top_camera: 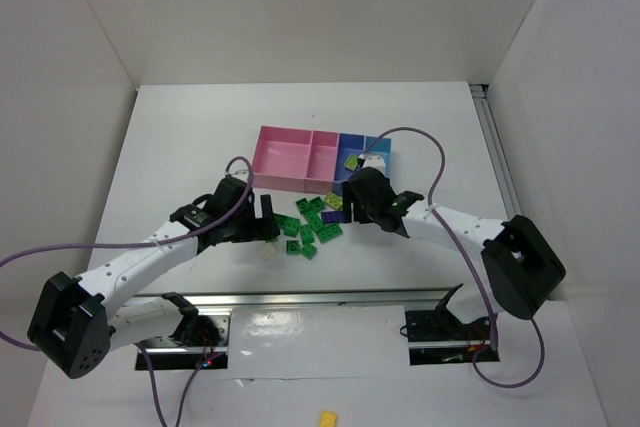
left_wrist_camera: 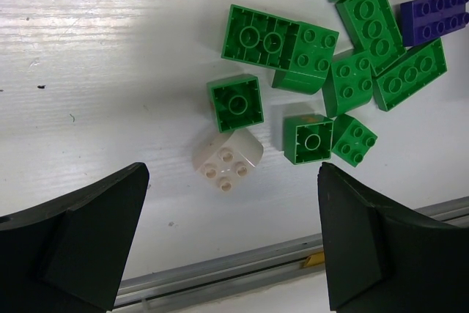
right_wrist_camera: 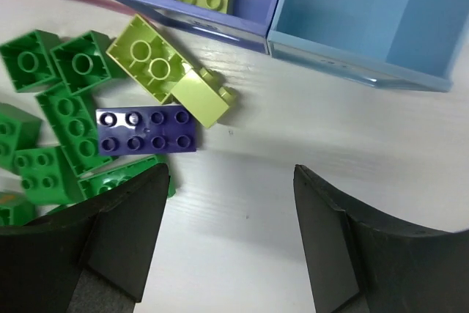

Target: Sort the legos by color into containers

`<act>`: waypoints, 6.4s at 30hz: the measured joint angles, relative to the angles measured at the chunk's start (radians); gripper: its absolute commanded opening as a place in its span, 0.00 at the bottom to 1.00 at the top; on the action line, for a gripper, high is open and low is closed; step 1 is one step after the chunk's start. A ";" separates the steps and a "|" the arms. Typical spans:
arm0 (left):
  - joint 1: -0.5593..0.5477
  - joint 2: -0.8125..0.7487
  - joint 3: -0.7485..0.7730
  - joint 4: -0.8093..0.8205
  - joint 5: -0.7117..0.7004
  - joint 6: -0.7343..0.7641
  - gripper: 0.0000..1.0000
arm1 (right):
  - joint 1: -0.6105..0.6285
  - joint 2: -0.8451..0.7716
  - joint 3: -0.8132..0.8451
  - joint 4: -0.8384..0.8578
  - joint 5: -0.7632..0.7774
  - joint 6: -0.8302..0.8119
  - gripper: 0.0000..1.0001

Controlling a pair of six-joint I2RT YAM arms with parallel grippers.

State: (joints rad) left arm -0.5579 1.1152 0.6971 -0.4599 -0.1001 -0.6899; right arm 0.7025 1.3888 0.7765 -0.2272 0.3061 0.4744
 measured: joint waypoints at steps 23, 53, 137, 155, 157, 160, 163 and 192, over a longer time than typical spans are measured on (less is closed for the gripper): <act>0.000 0.005 0.000 -0.003 0.001 0.000 0.99 | -0.064 0.293 0.110 0.101 -0.035 -0.052 0.38; 0.000 0.059 0.016 -0.010 -0.028 -0.023 0.99 | 0.025 0.056 0.179 0.045 0.108 -0.002 0.25; -0.040 0.119 0.064 -0.054 -0.051 -0.021 0.99 | -0.032 0.464 0.265 0.204 -0.069 -0.143 0.57; -0.052 0.117 0.064 -0.054 -0.073 -0.025 0.99 | 0.039 0.204 0.278 0.076 0.159 -0.079 0.34; -0.055 0.111 0.064 -0.054 -0.078 -0.026 0.99 | 0.008 0.188 0.319 0.075 0.165 -0.085 0.34; -0.055 0.106 0.064 -0.057 -0.090 -0.045 0.99 | -0.059 0.236 0.421 0.073 0.160 -0.102 0.34; -0.055 0.105 0.064 -0.061 -0.097 -0.053 0.99 | -0.113 0.339 0.528 0.076 0.146 -0.117 0.36; -0.055 0.035 0.064 -0.117 -0.206 -0.127 0.93 | 0.229 0.051 0.060 -0.009 0.066 -0.017 0.78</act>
State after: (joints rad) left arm -0.6125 1.1500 0.7612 -0.5774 -0.3061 -0.8169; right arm 0.9318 1.4399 0.8364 -0.2363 0.3717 0.4576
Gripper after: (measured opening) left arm 0.930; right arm 0.778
